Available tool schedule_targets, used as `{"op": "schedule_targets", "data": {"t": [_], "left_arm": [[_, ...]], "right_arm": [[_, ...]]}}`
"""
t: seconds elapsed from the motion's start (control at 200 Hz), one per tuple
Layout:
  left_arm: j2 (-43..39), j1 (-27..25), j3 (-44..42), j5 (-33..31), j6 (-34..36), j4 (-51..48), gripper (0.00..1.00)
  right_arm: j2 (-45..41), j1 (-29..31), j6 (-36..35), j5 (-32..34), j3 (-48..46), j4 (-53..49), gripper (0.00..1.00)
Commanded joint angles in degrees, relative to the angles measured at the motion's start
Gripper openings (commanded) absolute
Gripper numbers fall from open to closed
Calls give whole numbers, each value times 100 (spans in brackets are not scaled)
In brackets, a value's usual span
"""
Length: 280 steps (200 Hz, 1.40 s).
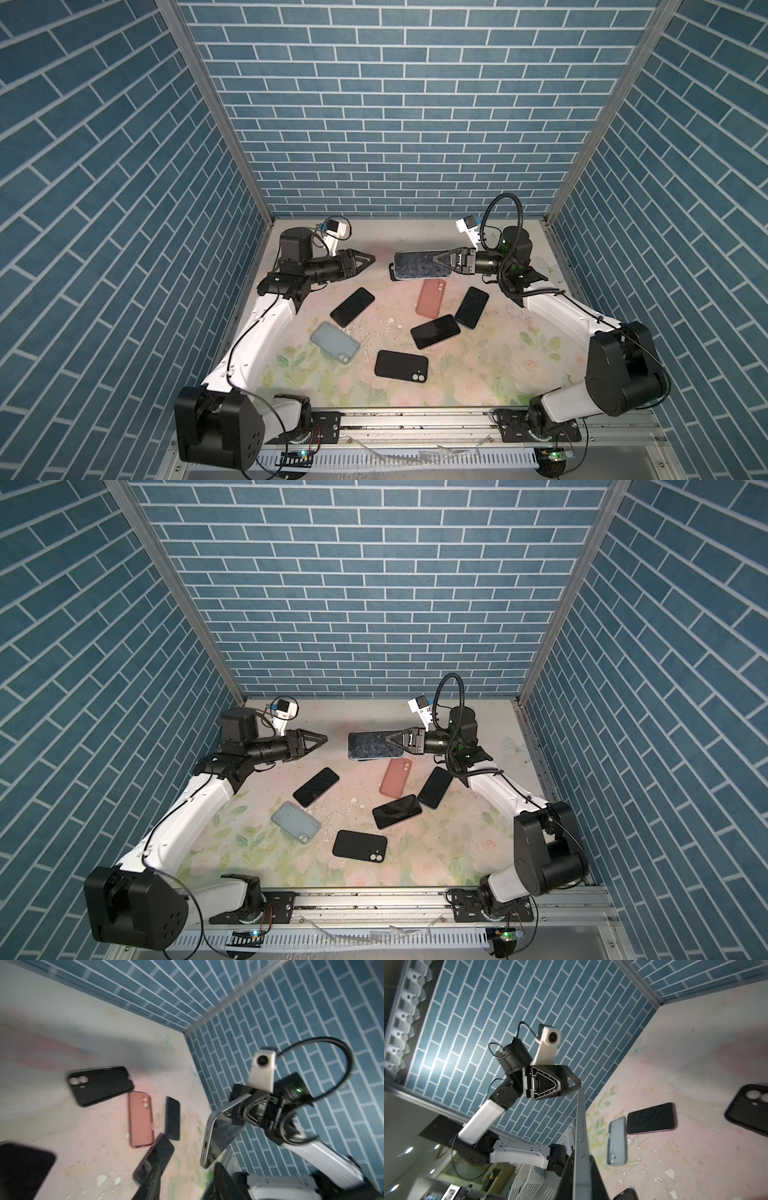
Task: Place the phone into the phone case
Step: 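Open the left gripper and draw it back while the right gripper holds the phone, then lower the left gripper onto the light blue phone case while the right holds the phone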
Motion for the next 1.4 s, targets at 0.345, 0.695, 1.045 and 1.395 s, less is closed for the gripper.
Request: {"op": "schedule_targets", "data": {"t": [0.345,0.695,1.045,1.395], "left_arm": [[-363,-1127,-396,-4980,495,-3784,40],[505,-2440,-1084,-4681,-351,-2938,41],[1242,-2673,-1341,-4051,73,-2195,41],[1814,-2773,-1323,-4113,336,-2301,41]], "right_arm": [[-443,36,-1707,1296,46,-1697,0],[-519,22,-1647,1600,-110,-1616,0],[-763,-12,-1746,1732,-171,-1799,0],[-821,-48,-1719,1732,-203,-1789,0]]}}
